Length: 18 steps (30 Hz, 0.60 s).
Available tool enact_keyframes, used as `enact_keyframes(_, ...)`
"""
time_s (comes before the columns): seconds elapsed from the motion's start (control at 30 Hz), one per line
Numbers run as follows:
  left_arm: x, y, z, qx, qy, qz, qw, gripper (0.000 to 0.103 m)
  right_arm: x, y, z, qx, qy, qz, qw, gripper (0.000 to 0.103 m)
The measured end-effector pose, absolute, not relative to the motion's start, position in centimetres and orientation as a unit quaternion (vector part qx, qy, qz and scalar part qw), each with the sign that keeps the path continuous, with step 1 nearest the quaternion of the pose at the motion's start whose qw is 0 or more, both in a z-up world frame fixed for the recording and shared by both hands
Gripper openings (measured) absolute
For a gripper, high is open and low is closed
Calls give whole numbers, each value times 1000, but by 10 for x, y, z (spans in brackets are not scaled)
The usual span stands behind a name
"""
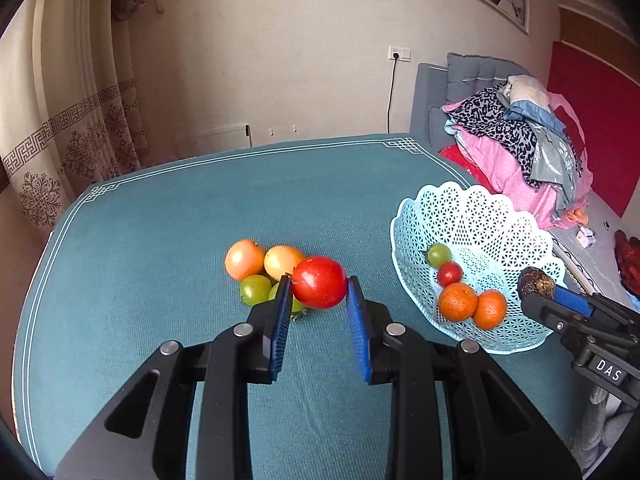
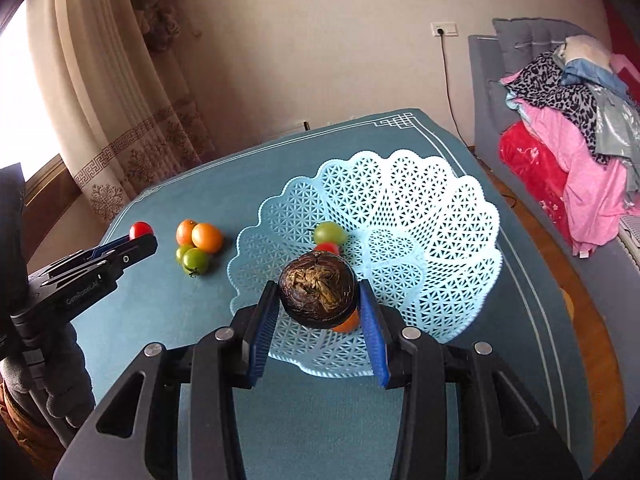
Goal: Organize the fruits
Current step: 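Carry the brown fruit in right tool while left tool carries red tomato toward basket, then open right tool over basket to drop brown fruit while left tool drops red tomato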
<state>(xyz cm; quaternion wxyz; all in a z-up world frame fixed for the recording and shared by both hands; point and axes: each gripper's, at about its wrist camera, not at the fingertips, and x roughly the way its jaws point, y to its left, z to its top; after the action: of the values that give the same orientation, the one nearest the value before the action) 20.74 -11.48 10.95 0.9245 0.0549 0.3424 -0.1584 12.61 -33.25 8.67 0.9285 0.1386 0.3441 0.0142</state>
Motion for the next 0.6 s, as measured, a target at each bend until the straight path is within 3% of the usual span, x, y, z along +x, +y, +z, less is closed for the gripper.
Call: enact_keyframes(0.6,192,-168,106,95,336,-193,917,28,122,-363,77,130,338,-37,931,41)
